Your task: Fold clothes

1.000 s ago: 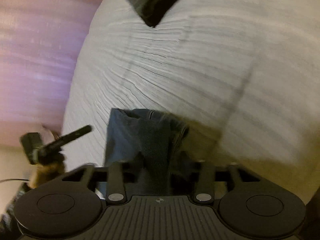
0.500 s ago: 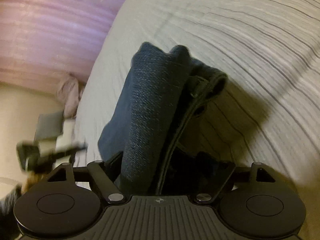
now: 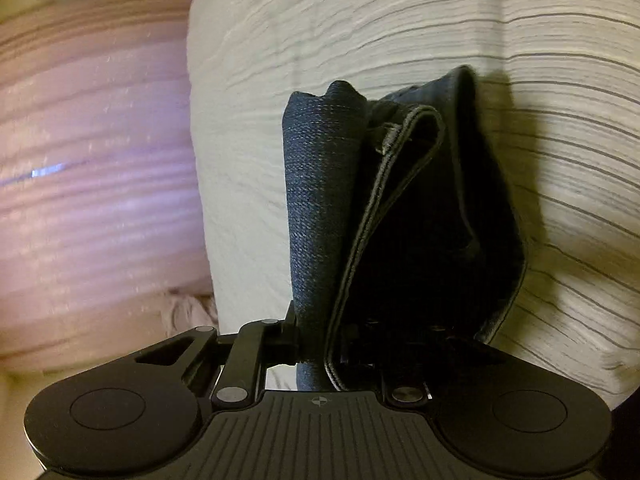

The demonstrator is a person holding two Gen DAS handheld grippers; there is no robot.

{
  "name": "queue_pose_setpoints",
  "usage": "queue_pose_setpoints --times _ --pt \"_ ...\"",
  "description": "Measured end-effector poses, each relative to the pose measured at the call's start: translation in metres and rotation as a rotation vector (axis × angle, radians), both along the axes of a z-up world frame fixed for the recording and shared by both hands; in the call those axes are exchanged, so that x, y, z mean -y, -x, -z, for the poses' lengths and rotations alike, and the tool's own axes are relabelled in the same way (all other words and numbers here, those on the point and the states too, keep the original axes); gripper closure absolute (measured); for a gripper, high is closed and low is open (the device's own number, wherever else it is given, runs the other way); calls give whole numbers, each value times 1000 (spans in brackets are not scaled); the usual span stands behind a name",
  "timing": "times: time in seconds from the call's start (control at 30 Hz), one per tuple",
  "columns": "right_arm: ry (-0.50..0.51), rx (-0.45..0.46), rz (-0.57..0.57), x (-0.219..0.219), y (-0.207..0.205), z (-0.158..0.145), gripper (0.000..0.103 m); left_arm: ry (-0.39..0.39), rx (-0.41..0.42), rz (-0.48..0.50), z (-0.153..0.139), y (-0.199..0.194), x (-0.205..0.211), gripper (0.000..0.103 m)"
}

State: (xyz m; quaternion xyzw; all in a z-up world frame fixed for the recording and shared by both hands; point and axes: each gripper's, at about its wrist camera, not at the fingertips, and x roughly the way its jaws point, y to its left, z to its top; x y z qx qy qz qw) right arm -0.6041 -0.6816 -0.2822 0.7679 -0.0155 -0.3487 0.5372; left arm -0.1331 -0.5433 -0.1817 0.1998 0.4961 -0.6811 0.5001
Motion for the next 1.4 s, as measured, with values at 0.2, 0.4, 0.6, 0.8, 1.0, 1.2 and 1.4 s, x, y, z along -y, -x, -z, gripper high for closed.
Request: queue_pose_setpoints --times 0.2,0.4,0.6,0.8,1.0,1.2,1.4 --pt "26 -222 -201 7 33 37 78 -34 -7 70 22 50 -10 53" --pt "140 -297 -390 34 70 7 43 -60 -53 33 41 112 10 53" --pt "322 -303 -702 129 59 -3 27 -88 -51 -173 53 172 34 53" --pt "416 -166 -1029 233 -30 30 27 -161 -36 -458 72 203 32 52" --pt "483 -154 -1260 289 -125 65 25 -199 -11 -560 88 214 32 42" --pt "417 -69 -1302 295 -161 91 23 -178 -22 -610 92 219 26 40" --pt "340 10 -1224 294 -160 98 74 -169 13 -575 86 217 37 42"
